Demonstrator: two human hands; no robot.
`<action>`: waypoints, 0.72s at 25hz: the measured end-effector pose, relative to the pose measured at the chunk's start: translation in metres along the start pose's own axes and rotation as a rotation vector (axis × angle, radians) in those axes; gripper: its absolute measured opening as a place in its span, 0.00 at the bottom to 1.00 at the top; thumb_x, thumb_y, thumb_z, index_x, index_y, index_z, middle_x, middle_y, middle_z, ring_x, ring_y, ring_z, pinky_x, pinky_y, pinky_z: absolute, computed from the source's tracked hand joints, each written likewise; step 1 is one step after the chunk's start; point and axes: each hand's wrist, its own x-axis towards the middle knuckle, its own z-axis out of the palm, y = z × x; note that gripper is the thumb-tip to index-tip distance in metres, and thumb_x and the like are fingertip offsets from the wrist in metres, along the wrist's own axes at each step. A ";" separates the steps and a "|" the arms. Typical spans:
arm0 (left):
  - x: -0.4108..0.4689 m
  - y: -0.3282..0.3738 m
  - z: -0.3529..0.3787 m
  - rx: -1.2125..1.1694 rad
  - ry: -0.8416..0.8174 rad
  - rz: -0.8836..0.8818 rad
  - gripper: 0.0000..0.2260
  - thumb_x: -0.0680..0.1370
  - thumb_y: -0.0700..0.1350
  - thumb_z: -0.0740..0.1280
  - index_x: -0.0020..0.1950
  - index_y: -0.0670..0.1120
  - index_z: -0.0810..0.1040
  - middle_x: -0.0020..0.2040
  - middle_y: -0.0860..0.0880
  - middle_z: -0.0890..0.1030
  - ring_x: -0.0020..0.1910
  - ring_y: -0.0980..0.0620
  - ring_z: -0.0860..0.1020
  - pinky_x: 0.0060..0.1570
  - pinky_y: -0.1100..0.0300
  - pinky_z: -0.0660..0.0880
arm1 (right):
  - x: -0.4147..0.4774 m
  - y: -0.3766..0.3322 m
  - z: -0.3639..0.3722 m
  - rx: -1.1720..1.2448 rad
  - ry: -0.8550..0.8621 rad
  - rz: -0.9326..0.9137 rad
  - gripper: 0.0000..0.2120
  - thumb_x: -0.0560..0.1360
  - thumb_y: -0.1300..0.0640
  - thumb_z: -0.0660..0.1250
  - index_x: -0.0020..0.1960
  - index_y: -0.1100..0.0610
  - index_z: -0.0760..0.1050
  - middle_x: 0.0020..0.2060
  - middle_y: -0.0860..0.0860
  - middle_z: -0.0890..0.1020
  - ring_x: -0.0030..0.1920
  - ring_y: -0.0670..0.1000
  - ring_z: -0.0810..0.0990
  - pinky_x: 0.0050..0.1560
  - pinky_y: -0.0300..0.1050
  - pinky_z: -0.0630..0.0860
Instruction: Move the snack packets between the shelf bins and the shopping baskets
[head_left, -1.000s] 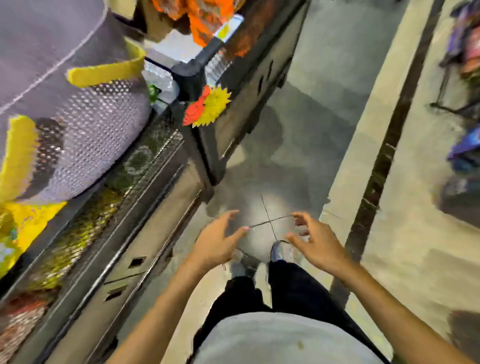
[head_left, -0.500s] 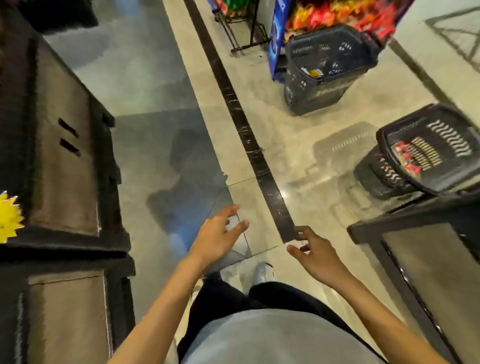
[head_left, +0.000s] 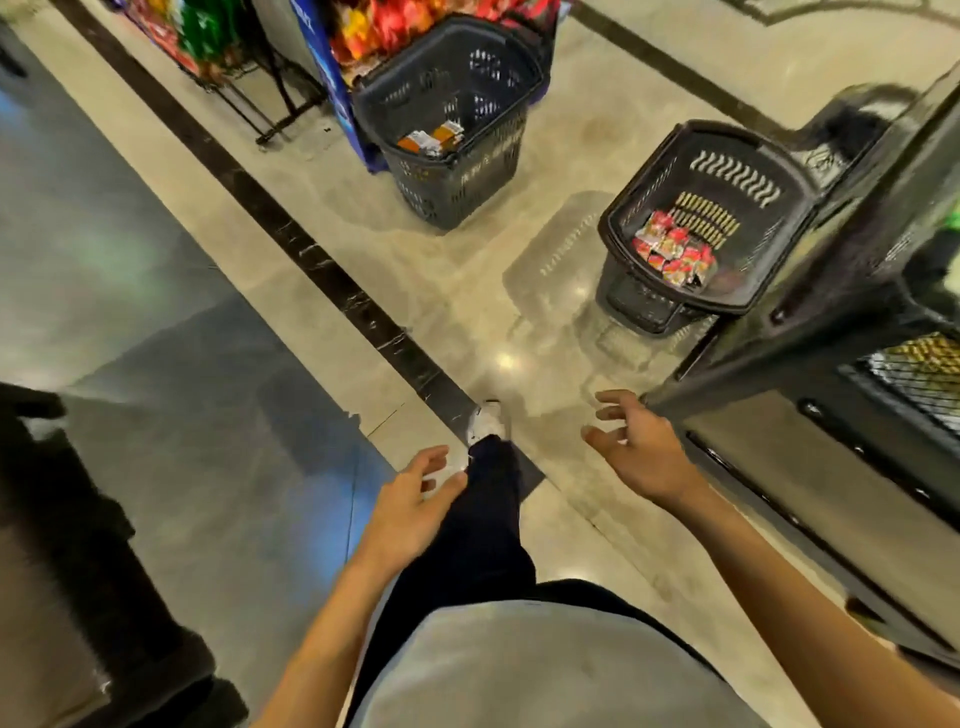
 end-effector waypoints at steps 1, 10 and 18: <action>0.025 0.015 -0.002 0.014 -0.027 0.004 0.20 0.78 0.49 0.64 0.69 0.48 0.69 0.66 0.51 0.74 0.62 0.51 0.73 0.59 0.62 0.68 | 0.022 -0.004 -0.009 0.008 0.014 0.010 0.21 0.76 0.52 0.66 0.66 0.55 0.67 0.59 0.54 0.77 0.52 0.55 0.79 0.50 0.44 0.72; 0.252 0.222 -0.018 0.295 -0.304 0.237 0.20 0.78 0.50 0.65 0.70 0.49 0.69 0.66 0.49 0.74 0.63 0.49 0.74 0.61 0.59 0.70 | 0.141 -0.024 -0.099 0.233 0.225 0.275 0.20 0.76 0.53 0.67 0.66 0.56 0.68 0.57 0.53 0.78 0.48 0.51 0.78 0.48 0.42 0.71; 0.373 0.356 0.054 0.420 -0.449 0.331 0.20 0.78 0.49 0.65 0.70 0.50 0.69 0.67 0.49 0.74 0.64 0.49 0.73 0.62 0.59 0.68 | 0.233 0.010 -0.168 0.443 0.304 0.461 0.20 0.76 0.53 0.66 0.66 0.54 0.68 0.57 0.52 0.78 0.50 0.52 0.78 0.52 0.45 0.72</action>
